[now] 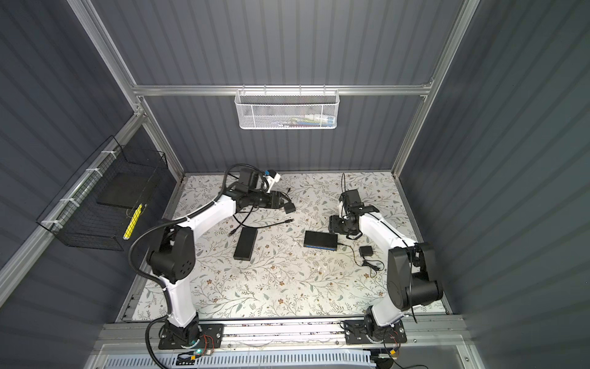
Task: Insert the plug into the switch port
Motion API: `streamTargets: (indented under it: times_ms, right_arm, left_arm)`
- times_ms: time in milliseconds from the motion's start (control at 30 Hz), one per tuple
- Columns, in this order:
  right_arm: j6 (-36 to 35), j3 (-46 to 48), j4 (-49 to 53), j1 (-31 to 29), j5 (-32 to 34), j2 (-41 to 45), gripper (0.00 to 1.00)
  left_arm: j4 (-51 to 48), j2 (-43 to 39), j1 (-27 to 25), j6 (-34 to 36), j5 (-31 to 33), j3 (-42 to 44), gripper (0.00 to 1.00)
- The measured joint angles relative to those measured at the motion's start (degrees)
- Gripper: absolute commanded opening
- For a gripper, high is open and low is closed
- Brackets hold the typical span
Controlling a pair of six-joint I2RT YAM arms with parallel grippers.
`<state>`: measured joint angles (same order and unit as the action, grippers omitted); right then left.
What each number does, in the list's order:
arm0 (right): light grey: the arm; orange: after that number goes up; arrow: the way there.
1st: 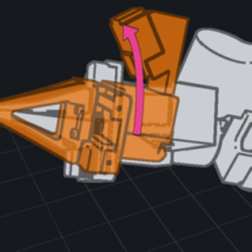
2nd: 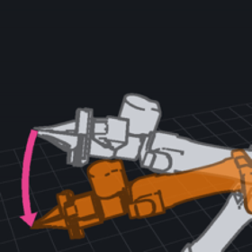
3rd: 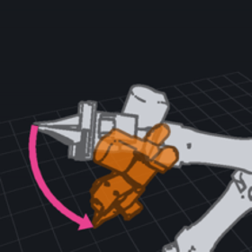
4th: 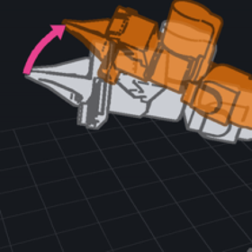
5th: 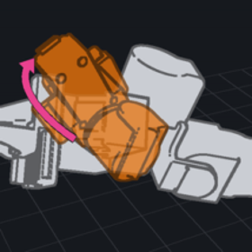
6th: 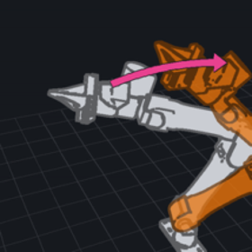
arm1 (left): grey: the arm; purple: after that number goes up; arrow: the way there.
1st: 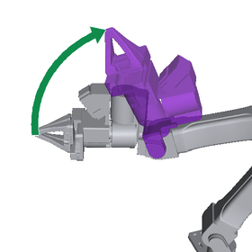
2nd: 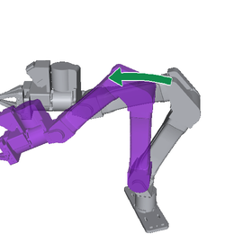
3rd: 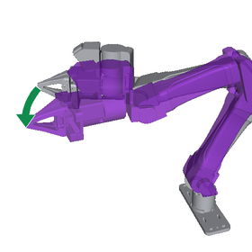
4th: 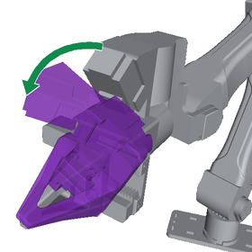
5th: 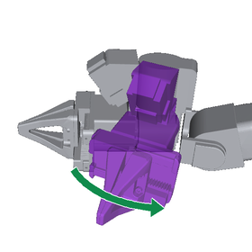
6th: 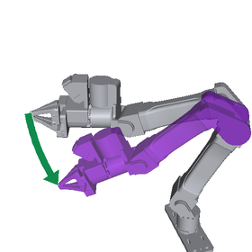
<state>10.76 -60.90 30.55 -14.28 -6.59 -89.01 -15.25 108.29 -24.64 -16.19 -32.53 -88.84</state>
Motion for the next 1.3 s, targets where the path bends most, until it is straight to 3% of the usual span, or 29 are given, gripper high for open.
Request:
streamTargets:
  times_ms: [233,367,433,800,1033,1300]
  right_arm:
    - [-6.8,-1.5,0.6,-12.4,5.2,0.1,0.69]
    - [-8.5,-3.2,-1.8,-13.8,5.5,-1.2,0.68]
    - [-9.3,-3.7,-3.2,-14.3,5.2,-2.1,0.67]
    - [-11.2,-5.1,-7.6,-17.8,2.6,-7.1,0.61]
    - [-10.3,-4.3,-12.2,-18.7,0.5,-7.1,0.57]
    - [-8.6,-0.9,-14.4,-19.6,-0.3,-7.2,0.56]
  left_arm:
    - [-5.1,-11.7,15.1,4.7,9.6,7.7,0.56]
    - [-5.7,-13.0,24.3,4.0,15.9,16.3,0.55]
    - [-6.5,-12.2,25.6,4.7,16.7,18.5,0.54]
    - [-7.2,-6.4,23.5,17.0,17.3,19.8,0.51]
    - [-8.3,-3.7,21.6,24.6,21.9,18.8,0.49]
    - [-10.9,1.0,17.0,28.2,23.6,17.2,0.46]
